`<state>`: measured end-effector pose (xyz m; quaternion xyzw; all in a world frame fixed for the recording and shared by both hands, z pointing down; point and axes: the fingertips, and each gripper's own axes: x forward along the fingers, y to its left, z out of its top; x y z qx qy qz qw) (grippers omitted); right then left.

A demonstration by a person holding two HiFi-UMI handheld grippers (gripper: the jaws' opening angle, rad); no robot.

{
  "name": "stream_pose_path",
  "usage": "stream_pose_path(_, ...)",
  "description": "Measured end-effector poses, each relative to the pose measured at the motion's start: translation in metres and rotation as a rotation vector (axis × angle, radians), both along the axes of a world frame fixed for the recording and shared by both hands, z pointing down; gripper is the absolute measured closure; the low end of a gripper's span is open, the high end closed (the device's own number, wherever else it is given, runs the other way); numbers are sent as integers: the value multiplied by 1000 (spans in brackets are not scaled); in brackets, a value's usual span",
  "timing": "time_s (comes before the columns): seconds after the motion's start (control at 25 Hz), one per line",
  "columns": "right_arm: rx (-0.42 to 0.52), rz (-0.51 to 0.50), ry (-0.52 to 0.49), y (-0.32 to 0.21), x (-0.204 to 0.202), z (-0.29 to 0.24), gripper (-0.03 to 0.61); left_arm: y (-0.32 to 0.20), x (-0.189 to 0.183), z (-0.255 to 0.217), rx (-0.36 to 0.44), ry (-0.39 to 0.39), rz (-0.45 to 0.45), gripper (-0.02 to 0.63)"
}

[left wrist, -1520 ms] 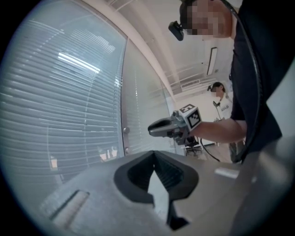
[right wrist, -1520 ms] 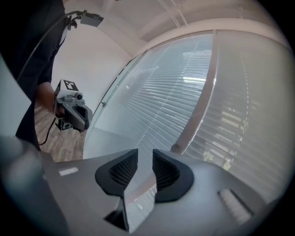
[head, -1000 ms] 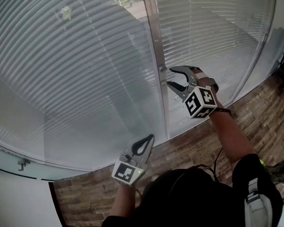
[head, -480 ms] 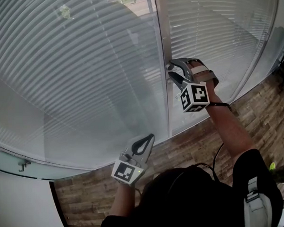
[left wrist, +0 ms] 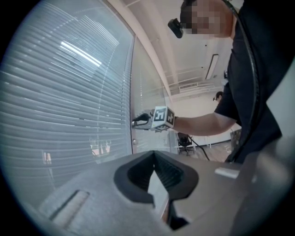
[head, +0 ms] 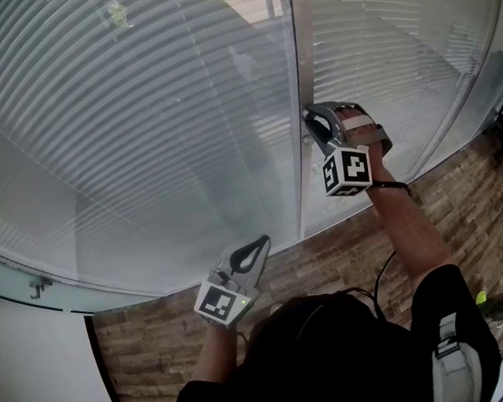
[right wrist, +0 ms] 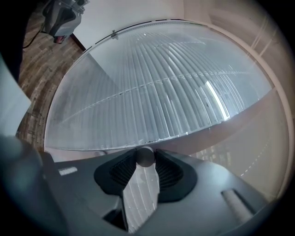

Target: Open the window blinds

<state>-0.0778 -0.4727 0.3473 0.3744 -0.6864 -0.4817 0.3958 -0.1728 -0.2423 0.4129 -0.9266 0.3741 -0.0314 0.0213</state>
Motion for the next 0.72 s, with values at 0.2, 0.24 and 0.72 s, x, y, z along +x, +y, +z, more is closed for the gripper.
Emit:
stream_pose_path(0.2, -23, 8, -42, 1, 0, -2, 454, 2, -1, 2, 2, -4, 2, 610)
stream_pose_path(0.24, -31, 9, -59, 1, 0, -3, 451, 2, -1, 3, 2, -4, 3, 609)
stream_pose_path(0.72, -221, 45, -460, -1, 4, -10, 448, 3, -3, 7, -14, 6, 8, 609)
